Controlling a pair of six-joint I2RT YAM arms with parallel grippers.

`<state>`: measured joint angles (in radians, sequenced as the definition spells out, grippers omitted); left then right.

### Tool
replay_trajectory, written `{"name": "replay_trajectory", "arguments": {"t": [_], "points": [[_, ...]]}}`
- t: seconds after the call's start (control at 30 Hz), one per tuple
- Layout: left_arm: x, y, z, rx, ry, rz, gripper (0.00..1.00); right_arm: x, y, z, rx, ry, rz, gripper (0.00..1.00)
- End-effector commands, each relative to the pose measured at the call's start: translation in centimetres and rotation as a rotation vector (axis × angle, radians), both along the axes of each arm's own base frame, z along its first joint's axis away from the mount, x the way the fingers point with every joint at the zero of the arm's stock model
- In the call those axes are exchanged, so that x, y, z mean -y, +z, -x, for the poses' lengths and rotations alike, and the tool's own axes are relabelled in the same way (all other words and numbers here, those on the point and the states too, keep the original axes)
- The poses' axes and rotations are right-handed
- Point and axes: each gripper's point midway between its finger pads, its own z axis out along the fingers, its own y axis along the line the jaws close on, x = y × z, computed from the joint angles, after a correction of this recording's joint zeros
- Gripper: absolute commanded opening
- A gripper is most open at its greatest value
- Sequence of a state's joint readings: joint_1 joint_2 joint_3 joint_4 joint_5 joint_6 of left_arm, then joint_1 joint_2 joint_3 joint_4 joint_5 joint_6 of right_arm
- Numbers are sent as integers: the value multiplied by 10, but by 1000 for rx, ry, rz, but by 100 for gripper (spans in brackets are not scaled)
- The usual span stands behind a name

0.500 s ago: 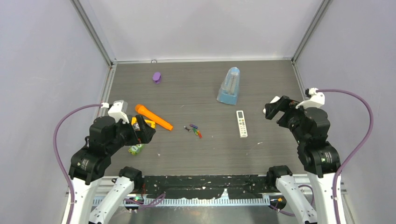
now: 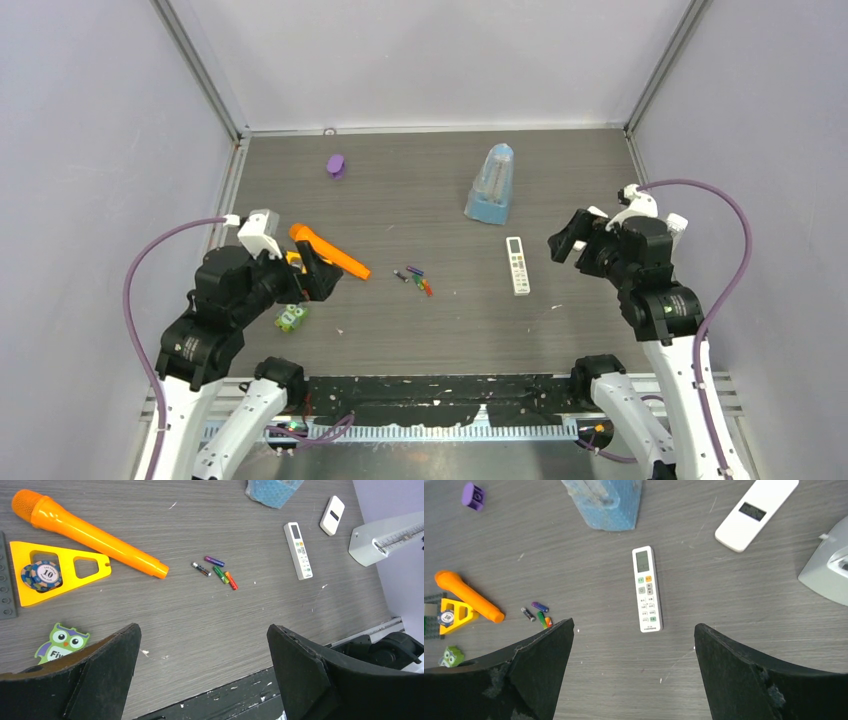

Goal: Load the batteries into the remote control

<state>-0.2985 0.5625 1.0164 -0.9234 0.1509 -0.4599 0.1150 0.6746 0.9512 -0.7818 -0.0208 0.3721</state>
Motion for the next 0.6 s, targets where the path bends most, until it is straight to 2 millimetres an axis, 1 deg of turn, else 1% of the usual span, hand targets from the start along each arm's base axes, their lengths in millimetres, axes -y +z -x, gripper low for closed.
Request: {"name": "replay_trajectory", "arguments": {"t": [0.0,0.03,0.07,0.1,0.13,0.17,0.2,0.23,0.27,0.3,0.33,0.37,0.4,0.43,0.53,0.57], "points": [[3,15,-12,82,-3,18,99,-4,-12,-6,-3,7,-16,95],[1,15,-12,78,7,14,100,-2,-21,-7,-19,-1,-10,95],[1,15,-13,77,9,13,100,-2,-25,-10,-18,0,-6,95],[1,15,-13,80,8,16,99,-1,-37,-11,-46,-6,3,95],[2,15,-13,83,7,18,100,-1,-40,-15,-45,-5,6,95],[3,16,-13,94,3,24,100,-3,-53,-17,-80,6,9,96],[4,17,-15,112,1,29,100,-4,-56,-21,-77,13,14,96],[4,16,-16,123,1,34,100,-4,-70,-23,-115,11,24,97],[5,17,-17,139,1,40,100,-6,-74,-28,-113,18,29,97],[5,19,-18,158,1,47,100,-5,-88,-30,-151,7,49,97],[6,19,-19,168,1,53,100,-6,-92,-34,-158,3,67,98],[6,20,-21,179,3,62,100,-7,-103,-36,-195,6,80,99],[7,20,-22,186,2,70,100,-10,-107,-38,-203,10,98,99],[9,21,-24,191,0,82,100,-12,-115,-39,-234,11,112,100],[14,18,-28,178,0,117,100,-18,-133,-42,-288,19,159,95],[16,18,-30,177,0,126,100,-20,-135,-44,-289,25,162,95]]}}
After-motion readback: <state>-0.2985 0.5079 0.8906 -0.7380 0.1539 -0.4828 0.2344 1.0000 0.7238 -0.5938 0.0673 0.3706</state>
